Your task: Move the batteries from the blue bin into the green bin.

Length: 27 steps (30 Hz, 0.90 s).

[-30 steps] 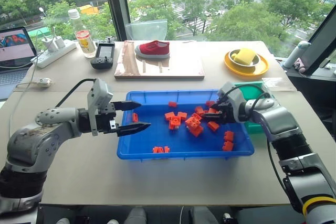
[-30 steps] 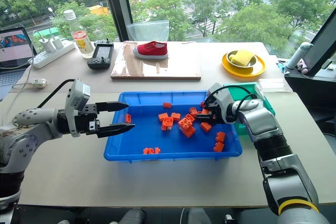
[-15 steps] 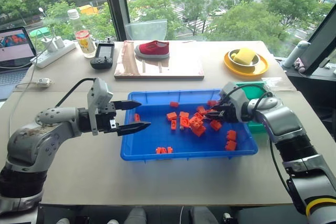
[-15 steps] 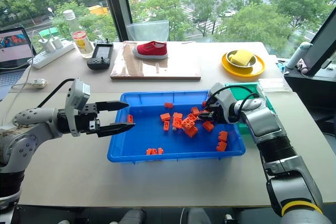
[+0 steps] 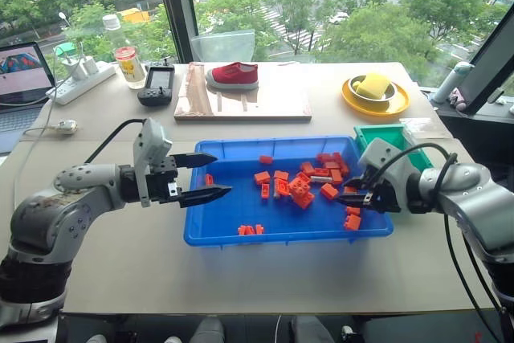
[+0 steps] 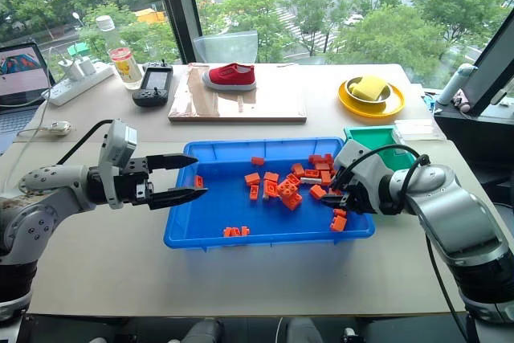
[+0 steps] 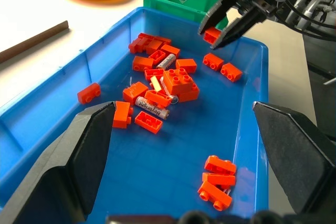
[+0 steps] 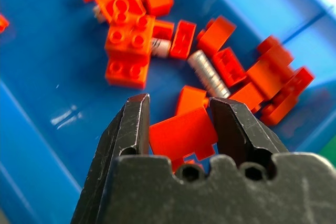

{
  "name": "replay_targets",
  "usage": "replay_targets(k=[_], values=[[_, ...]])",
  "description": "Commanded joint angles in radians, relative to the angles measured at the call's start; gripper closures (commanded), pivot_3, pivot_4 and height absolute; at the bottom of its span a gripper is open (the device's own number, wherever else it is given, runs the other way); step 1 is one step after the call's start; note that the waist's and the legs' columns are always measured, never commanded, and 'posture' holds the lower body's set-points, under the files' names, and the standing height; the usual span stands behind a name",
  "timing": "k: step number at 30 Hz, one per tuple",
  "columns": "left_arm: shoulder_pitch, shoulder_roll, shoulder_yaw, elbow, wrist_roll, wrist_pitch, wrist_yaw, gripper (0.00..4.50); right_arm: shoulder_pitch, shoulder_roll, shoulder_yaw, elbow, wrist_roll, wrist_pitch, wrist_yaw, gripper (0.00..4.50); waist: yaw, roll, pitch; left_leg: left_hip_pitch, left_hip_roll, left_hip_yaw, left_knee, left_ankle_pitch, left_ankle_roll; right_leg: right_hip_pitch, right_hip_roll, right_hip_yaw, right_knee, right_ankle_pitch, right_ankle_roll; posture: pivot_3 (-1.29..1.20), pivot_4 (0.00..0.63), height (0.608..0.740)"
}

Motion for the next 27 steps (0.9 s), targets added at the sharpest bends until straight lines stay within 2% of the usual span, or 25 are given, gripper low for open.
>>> replay_targets(k=[1, 5, 11, 16, 22, 27], values=[[-0.009, -0.001, 0.013, -0.009, -0.012, -0.004, -0.004, 0.00, -0.006, -0.001, -0.031, -0.029, 0.016, 0.004, -0.030, 1.69, 0.002, 0.000, 0.000, 0.000, 0.000, 0.000, 0.000, 0.000, 0.000, 0.000, 0.000, 0.000, 0.000, 0.000, 0.000, 0.00, 0.150, 0.740], [-0.017, -0.003, 0.008, 0.000, -0.008, -0.006, -0.008, 0.00, -0.047, 0.000, 0.005, 0.017, -0.005, -0.043, -0.046, 0.33, 0.002, 0.000, 0.000, -0.001, 0.000, 0.000, 0.000, 0.000, 0.000, 0.000, 0.000, 0.000, 0.000, 0.000, 0.000, 0.00, 0.150, 0.740], [-0.022, -0.011, -0.001, -0.001, -0.003, -0.007, -0.004, 0.00, -0.182, 0.007, 0.090, 0.147, -0.062, -0.147, -0.032, 0.33, 0.000, 0.000, 0.000, 0.000, 0.000, 0.000, 0.000, 0.000, 0.000, 0.000, 0.000, 0.000, -0.001, 0.000, 0.000, 0.00, 0.150, 0.740], [-0.018, -0.018, 0.000, -0.005, -0.004, -0.006, 0.002, 0.00, -0.304, 0.076, 0.240, 0.352, -0.154, -0.274, 0.008, 0.33, -0.001, 0.000, 0.000, 0.000, 0.000, 0.000, 0.000, 0.000, 0.000, 0.000, 0.000, 0.000, -0.001, 0.000, 0.000, 0.00, 0.150, 0.740], [-0.015, -0.018, 0.007, -0.010, -0.006, -0.002, 0.006, 0.00, -0.370, 0.122, 0.347, 0.532, -0.236, -0.372, 0.081, 0.33, 0.001, 0.000, 0.000, -0.001, 0.000, 0.000, 0.000, 0.000, -0.001, 0.000, -0.001, 0.000, -0.001, 0.000, 0.000, 0.00, 0.150, 0.740], [-0.002, -0.016, 0.019, -0.022, -0.013, 0.004, 0.016, 0.00, -0.387, 0.136, 0.368, 0.605, -0.272, -0.408, 0.129, 0.33, -0.001, 0.000, 0.000, -0.001, 0.000, 0.000, 0.000, 0.000, -0.001, 0.000, 0.000, -0.001, -0.001, 0.000, 0.000, 0.00, 0.150, 0.740]])
